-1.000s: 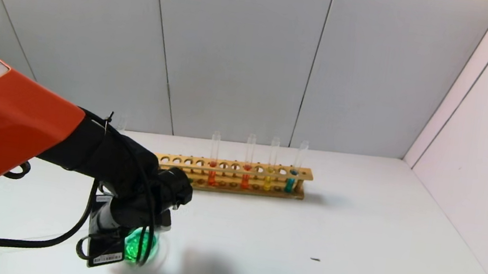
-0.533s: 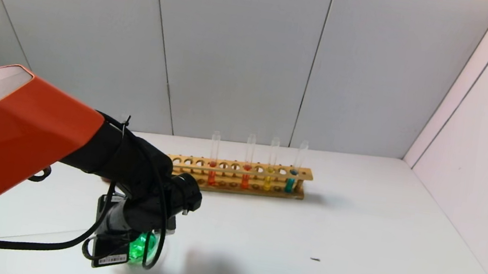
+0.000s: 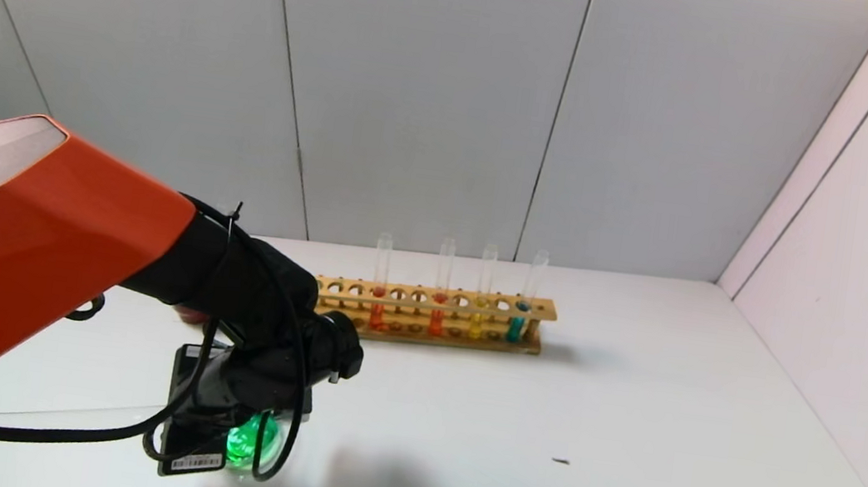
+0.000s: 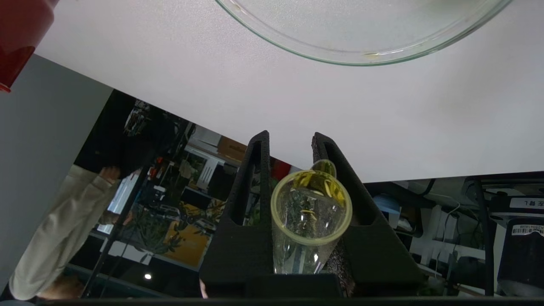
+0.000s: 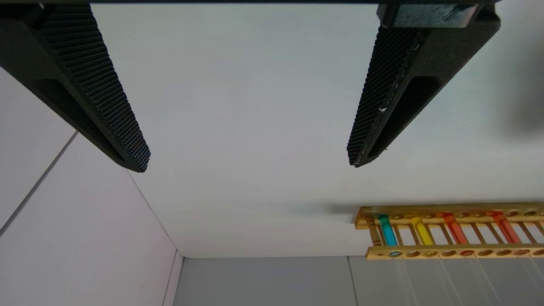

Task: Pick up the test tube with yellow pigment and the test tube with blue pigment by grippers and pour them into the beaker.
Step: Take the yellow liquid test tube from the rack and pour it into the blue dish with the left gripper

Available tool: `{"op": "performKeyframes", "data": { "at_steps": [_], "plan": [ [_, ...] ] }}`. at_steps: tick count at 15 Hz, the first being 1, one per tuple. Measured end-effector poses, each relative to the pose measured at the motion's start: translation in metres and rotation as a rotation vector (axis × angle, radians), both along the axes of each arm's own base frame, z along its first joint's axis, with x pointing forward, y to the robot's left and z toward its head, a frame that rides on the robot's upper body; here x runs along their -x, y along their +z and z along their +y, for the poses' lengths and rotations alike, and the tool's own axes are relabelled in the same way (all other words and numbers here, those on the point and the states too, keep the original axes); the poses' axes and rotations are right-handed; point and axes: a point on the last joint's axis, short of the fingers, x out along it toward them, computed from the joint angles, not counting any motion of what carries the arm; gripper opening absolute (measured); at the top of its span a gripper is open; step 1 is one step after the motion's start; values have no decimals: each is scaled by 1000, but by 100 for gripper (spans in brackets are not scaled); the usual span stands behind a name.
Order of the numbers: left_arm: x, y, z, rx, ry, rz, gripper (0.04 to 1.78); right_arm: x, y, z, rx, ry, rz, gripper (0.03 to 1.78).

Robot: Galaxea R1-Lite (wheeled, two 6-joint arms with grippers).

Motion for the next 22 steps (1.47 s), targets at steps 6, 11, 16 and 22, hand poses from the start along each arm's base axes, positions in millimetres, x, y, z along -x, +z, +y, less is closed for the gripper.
{"op": "performKeyframes", "data": {
  "at_steps": [6,11,16,22],
  "plan": [
    [-2,0,-4,0,-7,1,37,0,0,0,0,0,0,170],
    [-3,-1,-6,-6,-10,10,37,0,0,0,0,0,0,170],
    [-3,-1,-6,-5,-10,10,37,0,0,0,0,0,0,170],
    [-2,0,-6,-1,-9,6,37,0,0,0,0,0,0,170]
  ]
}}
